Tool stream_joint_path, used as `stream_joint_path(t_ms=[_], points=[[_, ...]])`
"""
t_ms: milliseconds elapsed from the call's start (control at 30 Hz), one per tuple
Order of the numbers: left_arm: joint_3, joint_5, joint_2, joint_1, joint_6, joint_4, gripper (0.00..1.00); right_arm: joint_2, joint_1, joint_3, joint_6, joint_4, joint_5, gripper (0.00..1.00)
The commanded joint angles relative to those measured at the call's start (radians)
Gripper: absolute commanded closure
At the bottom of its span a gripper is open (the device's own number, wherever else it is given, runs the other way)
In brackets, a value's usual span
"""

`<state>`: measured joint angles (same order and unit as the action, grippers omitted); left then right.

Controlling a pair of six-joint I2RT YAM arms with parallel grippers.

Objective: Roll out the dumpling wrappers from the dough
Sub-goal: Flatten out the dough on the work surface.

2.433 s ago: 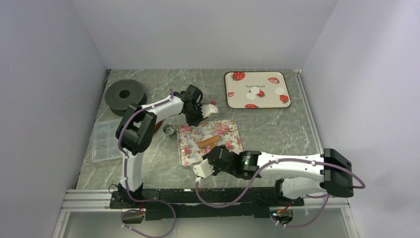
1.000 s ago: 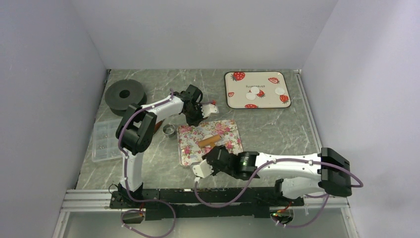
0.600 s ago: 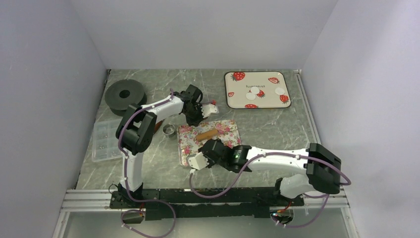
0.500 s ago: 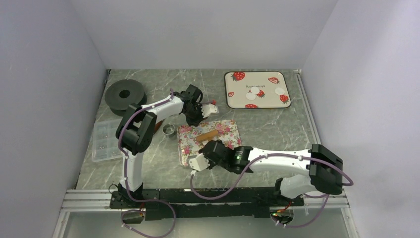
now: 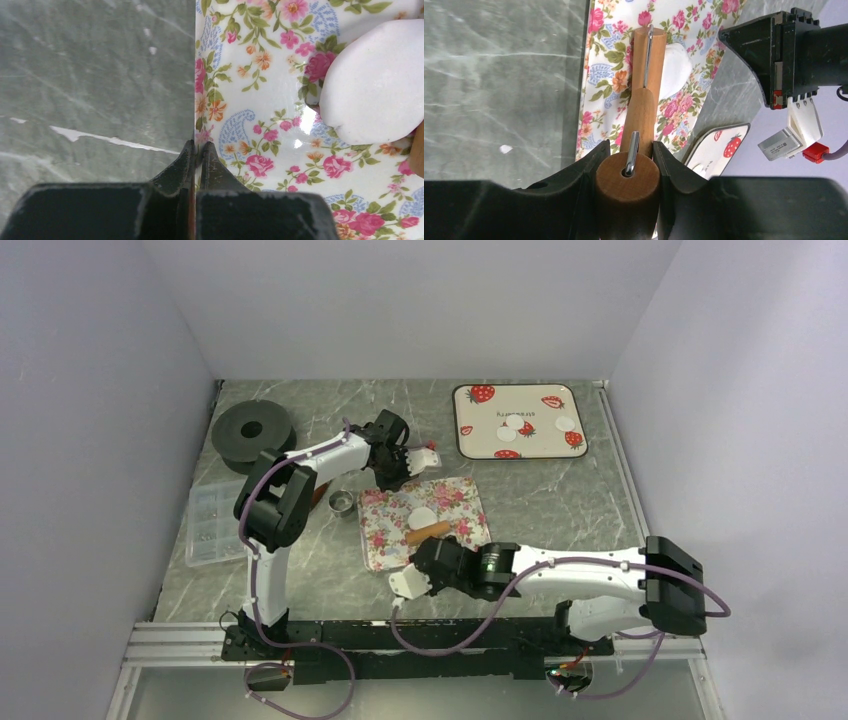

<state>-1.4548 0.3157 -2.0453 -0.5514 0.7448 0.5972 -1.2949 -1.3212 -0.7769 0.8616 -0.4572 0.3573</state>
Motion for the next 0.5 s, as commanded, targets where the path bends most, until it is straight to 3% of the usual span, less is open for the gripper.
stream_joint_path(t_ms=[0,333,467], points=[[0.074,-0.058,-0.117,-0.016,0.014,0.056,1.0,-0.103,0.083,0.012,0.075,-0.102,-0.087,1.0],[0.063,-0.045,-0.117,-0.016,0.014,0.059,1.0,0.11,-0.031,-0.008,-0.133,-0.322,-0.042,1.0],[0.068,-0.044,-0.115,-0.016,0.014,0.058,1.0,0.172,-0.007,-0.103,-0.086,-0.257,-0.005,1.0]])
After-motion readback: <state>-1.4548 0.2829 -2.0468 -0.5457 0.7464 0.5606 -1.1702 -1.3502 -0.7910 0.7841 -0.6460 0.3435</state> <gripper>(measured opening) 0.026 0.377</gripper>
